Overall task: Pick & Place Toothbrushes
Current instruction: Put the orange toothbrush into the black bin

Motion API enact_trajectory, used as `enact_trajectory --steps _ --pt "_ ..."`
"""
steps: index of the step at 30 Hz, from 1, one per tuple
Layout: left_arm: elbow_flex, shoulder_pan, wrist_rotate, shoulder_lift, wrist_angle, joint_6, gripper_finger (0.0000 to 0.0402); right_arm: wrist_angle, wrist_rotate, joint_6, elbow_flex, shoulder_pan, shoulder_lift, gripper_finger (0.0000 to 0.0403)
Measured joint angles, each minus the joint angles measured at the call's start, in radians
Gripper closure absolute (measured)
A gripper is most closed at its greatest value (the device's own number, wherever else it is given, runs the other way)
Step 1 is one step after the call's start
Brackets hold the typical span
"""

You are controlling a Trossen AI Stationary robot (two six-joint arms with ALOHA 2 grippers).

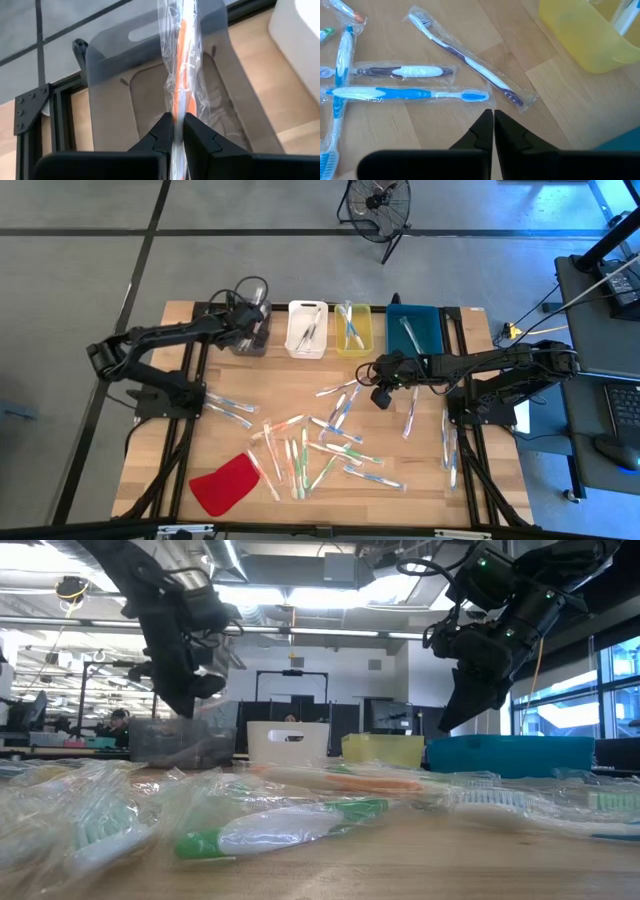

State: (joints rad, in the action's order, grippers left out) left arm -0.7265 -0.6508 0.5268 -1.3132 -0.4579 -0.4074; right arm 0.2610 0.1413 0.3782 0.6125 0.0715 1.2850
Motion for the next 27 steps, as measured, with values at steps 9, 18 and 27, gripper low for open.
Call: enact_trajectory --steps 9,18,27 --pt "0.0 -0.023 -0.031 -0.057 -0.014 0.002 0.0377 0.0 0.0 0.004 0.0 0.0 0.0 0.0384" --pt "0.0 -0.028 -0.036 -0.098 -0.014 0.004 0.0377 0.0 0.0 0.007 0.0 0.0 0.0 0.0396" --pt "0.0 -0.04 -0.054 -0.099 -0.013 0.029 0.0373 0.001 0.0 0.007 0.0 0.0 0.0 0.038"
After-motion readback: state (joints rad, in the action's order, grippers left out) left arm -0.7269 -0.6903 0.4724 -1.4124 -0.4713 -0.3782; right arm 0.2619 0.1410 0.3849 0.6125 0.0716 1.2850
